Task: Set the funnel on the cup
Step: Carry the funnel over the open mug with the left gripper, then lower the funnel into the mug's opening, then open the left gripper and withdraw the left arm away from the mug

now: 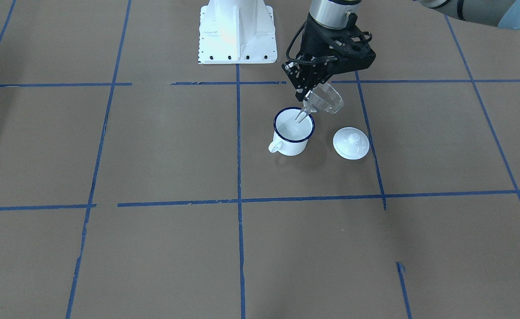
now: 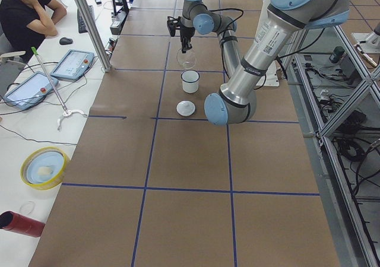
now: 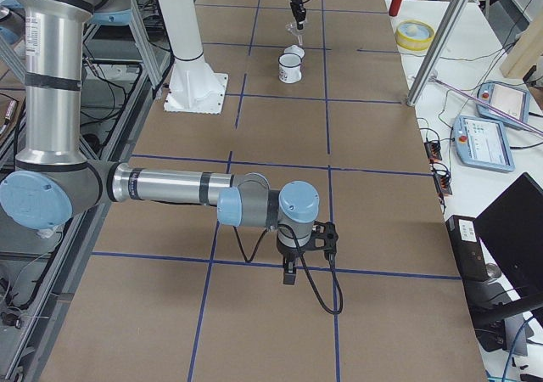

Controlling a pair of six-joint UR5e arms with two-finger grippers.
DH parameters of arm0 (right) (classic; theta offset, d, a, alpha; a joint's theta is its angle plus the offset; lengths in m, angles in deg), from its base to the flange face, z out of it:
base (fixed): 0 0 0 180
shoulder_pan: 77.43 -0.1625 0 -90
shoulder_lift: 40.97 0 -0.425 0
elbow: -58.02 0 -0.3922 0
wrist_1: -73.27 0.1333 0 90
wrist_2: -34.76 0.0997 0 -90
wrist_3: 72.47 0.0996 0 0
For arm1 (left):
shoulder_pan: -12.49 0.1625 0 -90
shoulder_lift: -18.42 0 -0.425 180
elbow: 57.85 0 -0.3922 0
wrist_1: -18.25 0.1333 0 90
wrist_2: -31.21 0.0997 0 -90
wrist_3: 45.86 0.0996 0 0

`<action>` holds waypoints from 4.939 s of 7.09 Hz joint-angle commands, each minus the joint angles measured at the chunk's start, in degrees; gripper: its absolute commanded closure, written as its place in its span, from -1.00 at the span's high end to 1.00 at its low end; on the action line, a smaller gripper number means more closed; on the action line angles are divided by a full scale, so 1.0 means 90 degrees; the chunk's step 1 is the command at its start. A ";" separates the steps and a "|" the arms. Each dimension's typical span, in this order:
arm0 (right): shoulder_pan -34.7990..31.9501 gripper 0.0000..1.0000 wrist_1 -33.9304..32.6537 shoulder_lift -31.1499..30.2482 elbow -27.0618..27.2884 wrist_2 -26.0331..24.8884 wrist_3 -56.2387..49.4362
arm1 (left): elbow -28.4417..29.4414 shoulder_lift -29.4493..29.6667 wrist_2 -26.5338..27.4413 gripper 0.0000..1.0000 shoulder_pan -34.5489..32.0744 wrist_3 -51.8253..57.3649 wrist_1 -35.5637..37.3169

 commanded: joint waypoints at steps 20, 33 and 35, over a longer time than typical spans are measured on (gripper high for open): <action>0.0000 1.00 0.0000 0.0007 0.0000 0.0000 0.0000 | 0.1389 0.0880 0.2538 1.00 0.1888 0.1508 0.1270; 0.0000 1.00 0.0000 -0.0003 0.0000 0.0000 0.0000 | 0.1719 -0.2766 -0.2226 1.00 -0.4210 0.8295 -0.1914; 0.0000 1.00 0.0000 -0.0003 0.0000 0.0000 0.0000 | 0.2157 -0.4083 -0.2539 1.00 -0.5150 0.9705 -0.1904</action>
